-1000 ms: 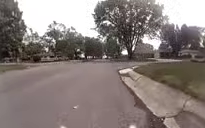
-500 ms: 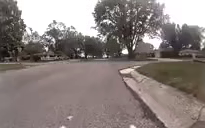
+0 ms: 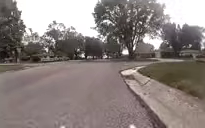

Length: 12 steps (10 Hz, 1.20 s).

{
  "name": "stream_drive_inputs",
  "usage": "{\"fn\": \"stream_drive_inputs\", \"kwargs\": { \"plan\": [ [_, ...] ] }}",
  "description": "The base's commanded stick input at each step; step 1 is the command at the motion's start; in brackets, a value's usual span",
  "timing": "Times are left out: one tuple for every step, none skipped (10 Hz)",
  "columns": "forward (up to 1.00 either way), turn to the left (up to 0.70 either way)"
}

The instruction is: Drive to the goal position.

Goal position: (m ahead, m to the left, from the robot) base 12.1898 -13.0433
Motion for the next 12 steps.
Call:
{"fn": "stream_drive_inputs", "kwargs": {
  "plan": [
    [0.5, 0.0],
    [0.5, 0.0],
    [0.5, 0.0],
    [0.5, 0.0],
    [0.5, 0.0],
    [0.5, 0.0],
    [0.5, 0.0],
    [0.5, 0.0],
    [0.5, 0.0],
    [0.5, 0.0],
    [0.5, 0.0],
    [0.5, 0.0]
  ]
}}
